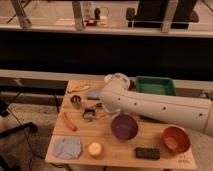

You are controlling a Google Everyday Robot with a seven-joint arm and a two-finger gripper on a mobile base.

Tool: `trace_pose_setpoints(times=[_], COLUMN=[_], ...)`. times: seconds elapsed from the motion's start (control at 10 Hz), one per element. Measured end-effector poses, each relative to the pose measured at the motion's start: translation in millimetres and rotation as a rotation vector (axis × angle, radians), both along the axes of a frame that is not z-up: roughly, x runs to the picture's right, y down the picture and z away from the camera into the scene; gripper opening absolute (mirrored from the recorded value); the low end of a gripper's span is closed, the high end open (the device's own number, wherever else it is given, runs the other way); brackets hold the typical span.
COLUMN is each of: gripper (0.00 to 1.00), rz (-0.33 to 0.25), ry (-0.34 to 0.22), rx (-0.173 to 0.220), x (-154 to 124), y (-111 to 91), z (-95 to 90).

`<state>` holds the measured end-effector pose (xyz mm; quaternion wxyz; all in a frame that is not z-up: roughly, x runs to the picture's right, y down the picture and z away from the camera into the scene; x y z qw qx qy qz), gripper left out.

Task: Place fork in plastic cup

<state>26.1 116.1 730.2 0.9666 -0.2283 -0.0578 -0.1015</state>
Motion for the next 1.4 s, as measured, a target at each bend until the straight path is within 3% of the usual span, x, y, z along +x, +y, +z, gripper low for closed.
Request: trace_pose_setpoints(times=[0.5,0.8,1.4], gripper=[0.00,0.00,0.00], rz=[0.007,0.021,0.100], ry=[0.059,0.087,0.119], rx=[0.005,-0.003,-0.024], x=[28,44,73], y=[-13,-30,-51], z=[8.1,24.3,50.6])
